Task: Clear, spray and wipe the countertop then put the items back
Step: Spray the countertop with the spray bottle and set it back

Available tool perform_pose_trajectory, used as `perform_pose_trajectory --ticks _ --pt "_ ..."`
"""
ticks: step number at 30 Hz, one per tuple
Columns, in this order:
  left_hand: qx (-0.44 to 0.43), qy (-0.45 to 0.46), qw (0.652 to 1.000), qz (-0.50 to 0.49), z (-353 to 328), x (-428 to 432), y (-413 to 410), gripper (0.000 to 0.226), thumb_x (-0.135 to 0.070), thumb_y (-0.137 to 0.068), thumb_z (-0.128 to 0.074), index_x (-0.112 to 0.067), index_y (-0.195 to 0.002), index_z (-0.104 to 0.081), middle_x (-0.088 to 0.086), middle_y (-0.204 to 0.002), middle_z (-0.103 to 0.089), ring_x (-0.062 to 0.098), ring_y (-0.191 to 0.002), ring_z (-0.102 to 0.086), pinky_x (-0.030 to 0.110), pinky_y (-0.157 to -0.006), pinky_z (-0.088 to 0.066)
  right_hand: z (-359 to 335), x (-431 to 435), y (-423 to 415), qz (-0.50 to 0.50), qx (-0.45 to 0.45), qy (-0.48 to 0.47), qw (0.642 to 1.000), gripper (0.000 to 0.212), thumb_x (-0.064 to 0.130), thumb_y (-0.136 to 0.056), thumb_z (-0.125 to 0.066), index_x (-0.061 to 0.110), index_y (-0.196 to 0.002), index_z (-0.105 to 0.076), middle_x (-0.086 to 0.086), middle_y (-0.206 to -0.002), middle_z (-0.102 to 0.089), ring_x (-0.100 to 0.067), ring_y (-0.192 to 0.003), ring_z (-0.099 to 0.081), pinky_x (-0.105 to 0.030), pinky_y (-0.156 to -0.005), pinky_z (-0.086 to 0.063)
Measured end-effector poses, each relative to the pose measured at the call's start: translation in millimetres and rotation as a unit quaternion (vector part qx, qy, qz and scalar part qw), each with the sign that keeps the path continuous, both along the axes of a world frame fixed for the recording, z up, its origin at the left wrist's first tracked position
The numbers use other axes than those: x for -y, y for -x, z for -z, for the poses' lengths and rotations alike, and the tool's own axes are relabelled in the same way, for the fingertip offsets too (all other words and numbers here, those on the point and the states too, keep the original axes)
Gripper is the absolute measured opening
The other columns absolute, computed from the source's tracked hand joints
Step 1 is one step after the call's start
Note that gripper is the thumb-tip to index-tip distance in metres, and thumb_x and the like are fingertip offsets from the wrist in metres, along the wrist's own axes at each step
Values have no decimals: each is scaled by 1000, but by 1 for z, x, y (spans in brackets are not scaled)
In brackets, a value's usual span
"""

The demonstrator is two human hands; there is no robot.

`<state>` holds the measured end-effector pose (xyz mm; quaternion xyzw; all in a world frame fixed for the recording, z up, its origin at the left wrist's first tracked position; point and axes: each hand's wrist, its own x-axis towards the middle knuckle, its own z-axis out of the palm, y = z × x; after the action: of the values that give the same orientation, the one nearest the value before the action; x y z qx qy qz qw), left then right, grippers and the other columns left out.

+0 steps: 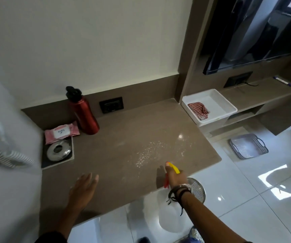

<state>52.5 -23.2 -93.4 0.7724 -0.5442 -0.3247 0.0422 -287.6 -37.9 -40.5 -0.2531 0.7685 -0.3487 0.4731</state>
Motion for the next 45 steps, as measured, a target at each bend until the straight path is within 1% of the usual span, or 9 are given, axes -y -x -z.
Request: perform_pose_trajectory --ticks 3,13,19,24,29,34,37,42,45 --pt "-48 55 996 -57 -12 4 -2 68 -61 -92 -22 -20 -144 -38 4 -156 -33 26 -147 -23 51 -119 -19 7 5 -52 -56 0 -5 998 37 42 -84 -65 6 -77 -73 -13 -68 -66 -24 -65 -61 -37 -72 -52" --pt "-40 112 990 -73 -42 58 11 53 -45 -100 -22 -24 -148 -31 -1 -160 -26 16 -149 -19 40 -122 -7 21 -10 -110 -224 -20 -51 973 44 43 -86 -56 8 -62 -65 0 -54 -58 -26 -59 -54 -28 -64 -43" --pt "-24 76 994 75 -55 121 116 66 -66 -91 -23 -36 -149 -21 -6 -163 -12 16 -151 -8 44 -122 -5 -22 11 -9 -165 12 151 975 16 26 -88 -66 20 -77 -75 -4 -57 -62 -7 -54 -52 -30 -59 -46" --pt "-20 38 987 156 -54 197 251 84 -79 -80 -31 -34 -150 -18 -1 -164 -9 19 -151 -8 44 -121 -7 -57 87 135 -17 -54 277 959 21 20 -92 -63 0 -89 -69 -31 -73 -64 -36 -68 -65 -58 -66 -53" --pt "31 8 986 163 -37 271 357 96 -70 -77 -55 -19 -151 -21 5 -164 -10 22 -151 -8 40 -122 -10 -67 193 272 54 -174 366 912 22 28 -93 -61 9 -86 -70 -10 -78 -70 -21 -70 -65 -39 -64 -53" --pt "69 -50 994 71 -14 310 409 117 -80 -63 -60 -18 -152 -15 9 -164 3 31 -151 -1 44 -122 -14 -35 317 363 -47 -208 348 913 37 40 -93 -56 11 -116 -63 -11 -106 -67 -20 -96 -61 -40 -87 -52" --pt "109 -47 991 58 -9 319 419 120 -77 -62 -64 -14 -152 -15 13 -163 0 36 -149 -6 48 -120 -22 -9 388 396 -90 -243 330 908 41 28 -93 -60 6 -127 -59 -20 -95 -65 -32 -89 -60 -34 -79 -45" --pt "91 -72 992 38 -8 327 424 116 -65 -70 -69 -11 -153 -8 15 -163 9 33 -150 6 44 -123 -8 12 468 415 -95 -181 298 933 26 33 -91 -58 13 -73 -53 -6 -64 -41 -16 -59 -38 -30 -58 -30" --pt "66 -62 996 20 -3 325 422 115 -61 -71 -71 -13 -153 -6 11 -163 12 33 -150 11 45 -123 -7 28 491 419 -110 -175 279 938 15 24 -91 -59 17 -79 -52 -8 -66 -47 -18 -60 -44 -27 -56 -33"
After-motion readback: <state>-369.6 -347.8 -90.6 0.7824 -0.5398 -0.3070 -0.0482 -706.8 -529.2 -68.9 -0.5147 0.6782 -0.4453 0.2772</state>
